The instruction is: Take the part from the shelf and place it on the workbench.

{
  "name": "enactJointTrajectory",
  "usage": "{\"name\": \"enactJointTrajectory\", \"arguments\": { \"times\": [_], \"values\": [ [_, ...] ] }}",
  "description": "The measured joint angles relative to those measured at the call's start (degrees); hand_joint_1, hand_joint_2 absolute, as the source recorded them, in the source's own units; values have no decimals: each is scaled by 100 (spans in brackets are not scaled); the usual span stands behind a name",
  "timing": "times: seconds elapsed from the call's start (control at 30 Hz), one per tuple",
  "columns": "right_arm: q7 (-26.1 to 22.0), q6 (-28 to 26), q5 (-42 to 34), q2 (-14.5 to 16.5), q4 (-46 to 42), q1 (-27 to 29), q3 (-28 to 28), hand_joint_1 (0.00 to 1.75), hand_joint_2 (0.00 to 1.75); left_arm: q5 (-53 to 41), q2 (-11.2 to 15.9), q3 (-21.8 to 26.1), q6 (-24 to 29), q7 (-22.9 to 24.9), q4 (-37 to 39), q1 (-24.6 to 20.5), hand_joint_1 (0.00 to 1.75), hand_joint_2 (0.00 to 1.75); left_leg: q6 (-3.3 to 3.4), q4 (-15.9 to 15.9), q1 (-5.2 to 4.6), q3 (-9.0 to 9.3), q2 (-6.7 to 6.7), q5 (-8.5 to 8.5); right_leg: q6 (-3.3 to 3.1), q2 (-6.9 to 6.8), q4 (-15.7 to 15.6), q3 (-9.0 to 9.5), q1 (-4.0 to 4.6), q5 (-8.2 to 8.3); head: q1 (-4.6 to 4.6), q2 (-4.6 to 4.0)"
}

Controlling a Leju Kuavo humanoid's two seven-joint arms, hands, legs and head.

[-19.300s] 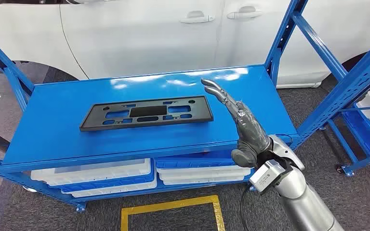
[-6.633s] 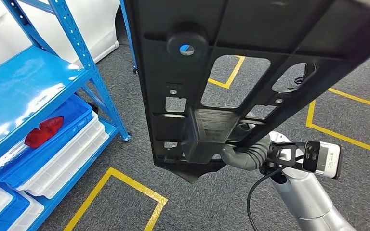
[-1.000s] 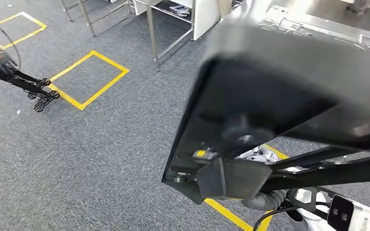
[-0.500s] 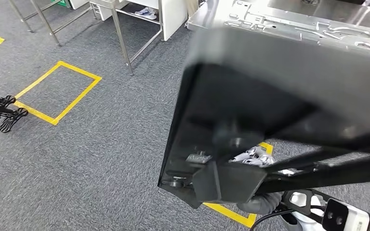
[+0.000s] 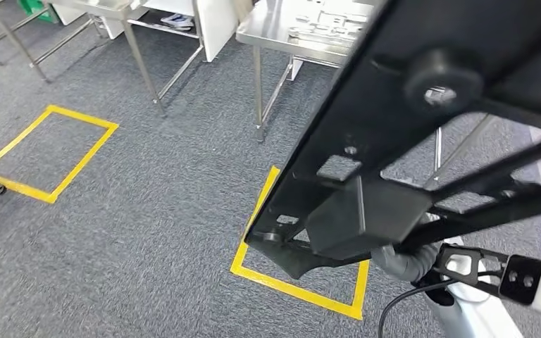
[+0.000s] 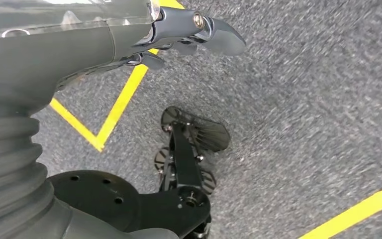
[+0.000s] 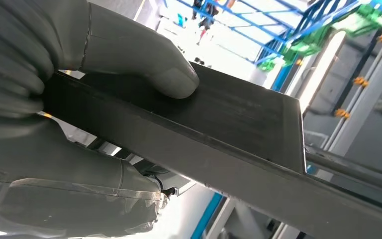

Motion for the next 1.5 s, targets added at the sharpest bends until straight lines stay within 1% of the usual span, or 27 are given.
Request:
{"name": "enactJointTrajectory", "arguments": {
  "times": [0.07,0.13,0.17,0.2,0.23,0.27,0.3,0.37,0.43,0.5,0.57,0.63,0.7,0.73,0.77,0.8,0.87,0.93,1.0,1.07,1.13,1.2,1.23,1.27,1.33,1.4,1.5],
  "values": [
    [9,5,-39,-24,54,-41,-16,175,175,-4,8,-1,-6,3,-1,-3,0,175,-56,200,15,-67,-132,-156,-64,94,-45,26,-38,27,-8,-1],
    [8,12,-37,-20,87,-50,-20,175,175,2,14,-1,-8,20,-2,3,0,175,-90,887,35,-376,-360,-526,-104,186,-65,40,-54,36,-21,-2],
    [7,18,-18,-10,100,-40,-19,175,175,10,17,-1,-7,36,-2,8,0,175,-101,1314,39,-583,-417,-702,-113,240,-61,37,-52,35,-27,-1],
    [9,24,8,6,113,-26,-18,175,175,20,20,-1,-2,52,-2,12,0,175,-111,1636,43,-748,-440,-793,-116,302,-54,35,-50,33,-30,-1],
    [16,32,40,31,126,-16,-16,175,175,32,23,0,5,69,-2,14,0,175,-114,1751,44,-821,-447,-764,-115,367,-44,35,-49,31,-33,-1],
    [29,44,66,61,137,-13,-14,175,175,42,24,0,9,81,-2,14,0,175,-111,1621,47,-780,-452,-617,-109,437,-31,37,-50,26,-36,-1],
    [47,57,85,95,148,-16,-14,175,175,50,26,1,11,89,-2,11,0,175,-103,1275,52,-636,-481,-390,-97,507,-14,40,-53,17,-36,-1],
    [84,101,102,169,165,-40,-14,175,175,58,31,2,-2,95,-2,5,0,175,-64,466,72,-281,-673,-42,-55,637,37,25,-52,-9,-39,-1],
    [131,145,110,231,185,-76,-16,175,175,60,35,2,-48,95,-2,-8,0,175,-13,114,74,-133,-819,33,10,739,69,-17,-60,-11,-43,-1],
    [193,202,114,272,214,-103,-25,175,175,60,34,2,-119,87,-2,-35,0,175,51,91,61,-128,-760,46,87,811,61,-49,-77,8,-47,-1],
    [254,265,109,293,248,-145,-43,175,175,50,32,3,-191,68,-2,-51,0,175,130,46,68,-107,-657,82,147,643,200,-119,-69,-86,-25,-1],
    [301,322,89,317,294,-214,-69,175,175,30,34,4,-258,43,-2,-46,0,175,180,20,65,-102,-547,99,189,363,781,-394,-65,-400,3,-1],
    [324,375,70,348,356,-246,-85,175,175,14,35,4,-309,18,-2,-34,0,175,199,22,47,-110,-438,91,216,271,1533,-766,-80,-693,10,-1],
    [329,393,67,362,387,-245,-87,175,175,8,35,4,-328,8,-2,-32,0,175,203,24,40,-110,-382,86,218,259,1698,-853,-85,-704,11,-1],
    [333,404,67,375,414,-243,-87,175,175,2,34,4,-345,-1,-2,-33,0,175,204,25,33,-104,-327,80,209,244,1627,-822,-83,-605,11,-1],
    [338,410,69,386,436,-243,-89,175,175,-7,34,4,-364,-5,-2,-38,0,175,202,26,26,-93,-277,71,188,211,1323,-670,-77,-420,11,-1],
    [341,410,71,405,460,-246,-95,175,175,-21,32,4,-393,-10,-2,-46,0,175,182,28,-2,-63,-189,46,106,15,483,-240,-28,-76,9,-1],
    [332,408,74,426,474,-248,-101,175,175,-28,31,4,-403,-12,-2,-49,0,175,139,29,-26,-47,-107,21,29,-116,57,-39,29,26,0,-1],
    [321,416,77,435,488,-241,-106,175,175,-33,30,4,-408,-5,-2,-54,0,175,84,14,-35,-23,-12,4,-15,-31,15,-46,41,26,-7,0],
    [314,434,79,448,499,-231,-117,175,175,-39,27,3,-416,14,-2,-61,0,175,15,142,-34,-39,-60,-101,-62,69,-52,-6,2,61,-15,-1],
    [308,460,79,487,521,-231,-127,175,175,-56,23,2,-457,34,-2,-56,0,175,-35,696,-13,-269,-282,-409,-120,158,-107,32,-34,72,-33,-1],
    [305,495,82,530,554,-227,-130,175,175,-71,20,2,-517,38,-2,-40,0,175,-59,1476,10,-662,-425,-716,-165,255,-110,39,-38,28,-48,-1],
    [304,509,85,544,572,-220,-130,175,175,-73,20,2,-541,33,-2,-30,0,175,-70,1706,19,-800,-443,-743,-170,303,-106,55,-38,-1,-51,0],
    [302,519,88,551,588,-213,-130,175,175,-76,20,2,-555,25,-2,-19,0,175,-79,1720,29,-837,-447,-655,-161,341,-98,82,-40,-24,-52,0],
    [292,526,94,562,618,-206,-131,175,175,-90,23,2,-567,4,-2,-5,0,175,-87,1103,59,-594,-452,-212,-108,396,-57,159,-48,-89,-53,0],
    [275,532,106,574,635,-208,-138,175,175,-102,25,2,-567,-14,-1,-5,0,175,-57,403,75,-283,-498,48,-31,427,10,198,-36,-174,-70,-1],
    [250,540,154,585,640,-210,-155,175,175,-121,26,1,-566,-32,1,-8,0,175,69,113,65,-153,-536,-16,71,452,55,200,-24,-216,-85,0]
  ]
}}
